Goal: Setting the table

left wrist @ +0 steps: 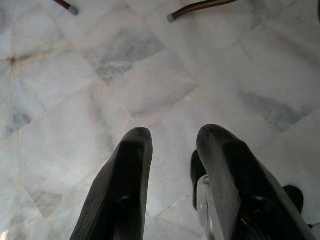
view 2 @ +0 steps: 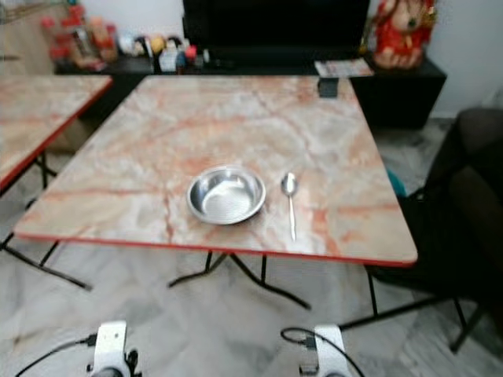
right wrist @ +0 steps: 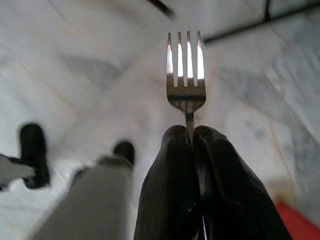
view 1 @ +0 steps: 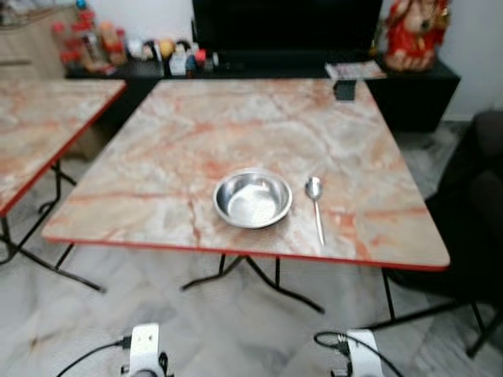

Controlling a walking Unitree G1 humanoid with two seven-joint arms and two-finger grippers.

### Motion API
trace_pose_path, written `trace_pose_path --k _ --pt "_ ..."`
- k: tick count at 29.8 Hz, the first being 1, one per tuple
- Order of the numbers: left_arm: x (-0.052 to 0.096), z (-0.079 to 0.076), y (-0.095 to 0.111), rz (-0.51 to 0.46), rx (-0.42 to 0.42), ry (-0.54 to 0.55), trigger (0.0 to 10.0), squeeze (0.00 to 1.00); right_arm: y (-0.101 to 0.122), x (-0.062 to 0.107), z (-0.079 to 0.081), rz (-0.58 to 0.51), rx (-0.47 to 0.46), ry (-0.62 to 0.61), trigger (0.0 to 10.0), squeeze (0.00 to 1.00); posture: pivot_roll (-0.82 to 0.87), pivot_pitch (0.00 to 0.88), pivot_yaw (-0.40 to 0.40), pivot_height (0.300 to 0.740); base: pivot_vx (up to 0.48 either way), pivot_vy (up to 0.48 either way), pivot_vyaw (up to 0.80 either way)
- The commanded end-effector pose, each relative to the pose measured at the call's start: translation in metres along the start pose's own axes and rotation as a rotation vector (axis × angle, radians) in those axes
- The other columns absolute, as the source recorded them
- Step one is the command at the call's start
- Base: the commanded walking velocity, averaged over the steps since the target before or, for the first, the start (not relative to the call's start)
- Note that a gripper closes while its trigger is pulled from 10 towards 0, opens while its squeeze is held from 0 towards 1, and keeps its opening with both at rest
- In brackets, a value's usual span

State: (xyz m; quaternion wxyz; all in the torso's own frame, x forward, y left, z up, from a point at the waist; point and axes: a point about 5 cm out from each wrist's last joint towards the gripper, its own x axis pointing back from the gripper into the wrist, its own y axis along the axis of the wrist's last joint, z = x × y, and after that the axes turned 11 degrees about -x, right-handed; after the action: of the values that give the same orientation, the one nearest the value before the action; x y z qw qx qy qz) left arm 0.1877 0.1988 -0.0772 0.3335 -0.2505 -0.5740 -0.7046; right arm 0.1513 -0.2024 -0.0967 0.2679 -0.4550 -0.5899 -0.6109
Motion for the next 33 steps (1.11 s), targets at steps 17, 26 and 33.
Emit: trace_pose_path --k 17,26,33 --pt "-0.001 -0.001 0.002 0.001 -0.019 -0.013 10.0 0.00 0.055 0.003 -0.046 -0.187 -0.235 -0.456 10.0 0.00 -0.09 0.000 0.044 0.740 0.000 0.000 0.00" --pt "-0.001 -0.001 0.002 0.000 -0.014 -0.012 10.0 0.00 0.111 0.012 -0.052 -0.361 -0.409 -0.580 10.0 0.00 -0.09 0.000 0.043 0.740 0.000 0.000 0.00" --pt "-0.001 -0.002 0.002 -0.001 -0.013 -0.018 10.0 0.00 0.153 0.027 -0.061 -0.521 -0.494 -0.651 10.0 0.00 -0.10 0.000 0.047 0.740 0.000 0.000 0.00"
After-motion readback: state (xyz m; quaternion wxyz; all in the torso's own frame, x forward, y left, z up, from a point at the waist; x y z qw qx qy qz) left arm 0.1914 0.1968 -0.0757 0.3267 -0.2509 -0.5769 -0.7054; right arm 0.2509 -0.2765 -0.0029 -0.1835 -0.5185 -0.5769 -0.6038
